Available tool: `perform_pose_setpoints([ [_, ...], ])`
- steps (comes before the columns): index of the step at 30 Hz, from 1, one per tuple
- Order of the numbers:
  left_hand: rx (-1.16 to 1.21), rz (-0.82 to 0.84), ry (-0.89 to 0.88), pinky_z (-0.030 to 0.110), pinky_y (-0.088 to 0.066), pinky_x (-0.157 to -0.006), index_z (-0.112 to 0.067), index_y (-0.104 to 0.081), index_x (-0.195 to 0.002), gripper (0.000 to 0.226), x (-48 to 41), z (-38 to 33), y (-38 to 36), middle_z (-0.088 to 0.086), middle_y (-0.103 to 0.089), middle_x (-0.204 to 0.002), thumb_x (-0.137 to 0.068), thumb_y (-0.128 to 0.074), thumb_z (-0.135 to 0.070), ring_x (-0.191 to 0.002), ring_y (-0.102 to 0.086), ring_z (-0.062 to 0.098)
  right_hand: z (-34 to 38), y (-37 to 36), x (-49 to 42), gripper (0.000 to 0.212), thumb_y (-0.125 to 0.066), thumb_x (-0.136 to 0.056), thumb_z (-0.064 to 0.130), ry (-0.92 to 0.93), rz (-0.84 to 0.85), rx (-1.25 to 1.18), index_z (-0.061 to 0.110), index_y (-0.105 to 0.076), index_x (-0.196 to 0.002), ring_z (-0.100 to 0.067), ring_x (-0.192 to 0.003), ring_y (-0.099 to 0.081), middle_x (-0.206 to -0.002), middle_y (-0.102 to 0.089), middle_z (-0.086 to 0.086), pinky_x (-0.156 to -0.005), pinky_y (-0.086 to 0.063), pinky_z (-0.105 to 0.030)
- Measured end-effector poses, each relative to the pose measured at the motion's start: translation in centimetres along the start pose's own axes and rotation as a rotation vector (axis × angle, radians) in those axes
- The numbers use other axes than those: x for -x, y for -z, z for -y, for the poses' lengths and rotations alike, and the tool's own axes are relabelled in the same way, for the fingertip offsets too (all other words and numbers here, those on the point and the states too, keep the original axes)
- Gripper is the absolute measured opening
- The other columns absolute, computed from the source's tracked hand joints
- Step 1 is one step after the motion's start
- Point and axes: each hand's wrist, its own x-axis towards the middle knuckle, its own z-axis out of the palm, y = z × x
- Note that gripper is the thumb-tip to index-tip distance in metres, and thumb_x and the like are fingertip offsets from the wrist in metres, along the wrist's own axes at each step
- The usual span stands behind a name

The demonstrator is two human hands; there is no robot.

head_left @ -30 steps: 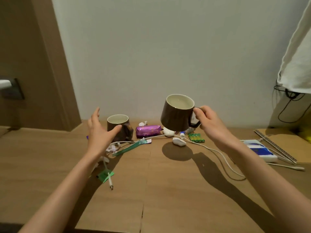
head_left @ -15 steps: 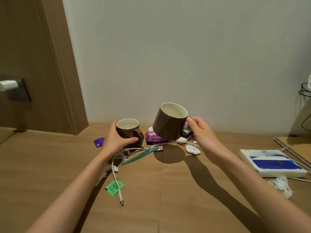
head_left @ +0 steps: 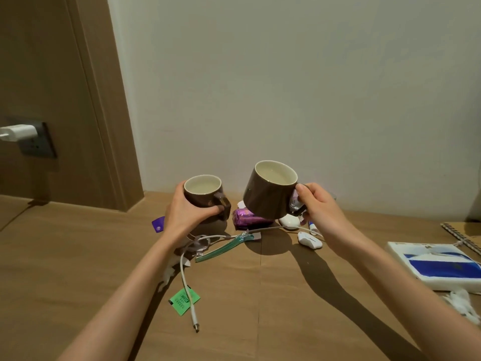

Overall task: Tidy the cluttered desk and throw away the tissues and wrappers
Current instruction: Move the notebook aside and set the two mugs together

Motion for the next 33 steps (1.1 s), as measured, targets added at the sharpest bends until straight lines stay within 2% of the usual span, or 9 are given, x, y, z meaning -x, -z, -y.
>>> perform_pose_setpoints([
  [3,0.048,-0.044,-0.024,0.03,-0.046,-0.083,-0.02,-0.041,-0.129,0.089,-0.9,-1.3,2.1,-0.001,-0.053,-0.12,-0.054,-0.089,-0.032,-0.11,-0.05,0.018,0.6,-0.6,-0.5,0.029,-0.036,-0.101,0.037,0.019,0.006,0.002,0.016,-0.052,-0.109,-0.016,-0.088,-0.051,-0.098,-0.056,-0.002,-0.078,-0.045,-0.035],
  [6,0.051,-0.118,-0.051,0.037,-0.048,-0.093,-0.023,-0.041,-0.131,0.093,-1.4,-1.1,4.9,-0.001,-0.053,-0.125,-0.052,-0.09,-0.036,-0.115,-0.049,0.019,1.4,-1.9,-1.1,0.024,-0.036,-0.101,0.035,0.045,0.029,-0.007,0.018,-0.05,-0.109,-0.011,-0.087,-0.05,-0.094,-0.053,0.005,-0.074,-0.043,-0.028],
  [12,-0.023,-0.267,0.001,0.046,-0.046,-0.098,-0.029,-0.039,-0.131,0.1,-1.0,2.5,9.2,0.0,-0.051,-0.129,-0.045,-0.087,-0.044,-0.121,-0.046,0.023,2.9,-6.9,-3.1,0.023,-0.036,-0.102,0.033,0.059,0.117,-0.042,0.016,-0.049,-0.111,-0.008,-0.088,-0.049,-0.093,-0.052,0.006,-0.082,-0.041,-0.03],
  [17,-0.065,-0.377,0.067,0.045,-0.045,-0.098,-0.026,-0.038,-0.135,0.099,-0.7,5.7,10.8,0.003,-0.051,-0.131,-0.05,-0.09,-0.036,-0.123,-0.046,0.025,3.6,-12.3,-5.4,0.02,-0.036,-0.102,0.03,0.048,0.175,-0.078,0.014,-0.048,-0.107,-0.008,-0.083,-0.047,-0.089,-0.049,0.006,-0.067,-0.04,-0.023],
  [24,-0.121,-0.404,0.113,0.046,-0.046,-0.098,-0.024,-0.038,-0.136,0.097,-0.8,8.3,11.4,0.005,-0.049,-0.134,-0.054,-0.089,-0.034,-0.125,-0.043,0.027,3.0,-19.0,-8.6,0.021,-0.036,-0.103,0.029,-0.01,0.247,-0.05,0.011,-0.046,-0.107,-0.006,-0.073,-0.045,-0.085,-0.048,0.004,-0.057,-0.037,-0.017],
  [26,-0.107,-0.395,0.129,0.047,-0.046,-0.098,-0.024,-0.038,-0.136,0.098,-0.9,8.9,11.4,0.004,-0.049,-0.134,-0.053,-0.089,-0.033,-0.125,-0.043,0.026,2.7,-20.5,-9.4,0.024,-0.036,-0.103,0.028,-0.032,0.261,-0.039,0.009,-0.047,-0.112,-0.007,-0.075,-0.048,-0.09,-0.05,0.002,-0.062,-0.041,-0.017],
  [29,-0.099,-0.39,0.141,0.046,-0.046,-0.098,-0.025,-0.038,-0.135,0.099,-1.1,9.5,11.3,0.002,-0.049,-0.134,-0.051,-0.09,-0.034,-0.125,-0.042,0.025,2.3,-22.4,-10.6,0.032,-0.037,-0.102,0.027,-0.064,0.278,-0.037,0.004,-0.049,-0.121,-0.011,-0.085,-0.051,-0.103,-0.052,-0.006,-0.079,-0.046,-0.027],
  [31,-0.094,-0.386,0.146,0.046,-0.047,-0.098,-0.025,-0.037,-0.136,0.1,-1.2,9.8,11.2,0.002,-0.048,-0.135,-0.051,-0.09,-0.035,-0.126,-0.042,0.025,2.3,-23.3,-11.3,0.034,-0.037,-0.102,0.026,-0.068,0.299,-0.022,0.002,-0.048,-0.123,-0.012,-0.084,-0.051,-0.105,-0.051,-0.006,-0.078,-0.045,-0.028],
  [33,-0.086,-0.382,0.154,0.046,-0.047,-0.098,-0.026,-0.037,-0.136,0.1,-1.3,10.0,11.2,0.001,-0.048,-0.135,-0.051,-0.09,-0.035,-0.126,-0.042,0.024,2.3,-24.1,-11.9,0.034,-0.037,-0.102,0.026,-0.059,0.321,-0.012,0.001,-0.049,-0.122,-0.01,-0.077,-0.049,-0.104,-0.05,-0.007,-0.07,-0.044,-0.023],
])
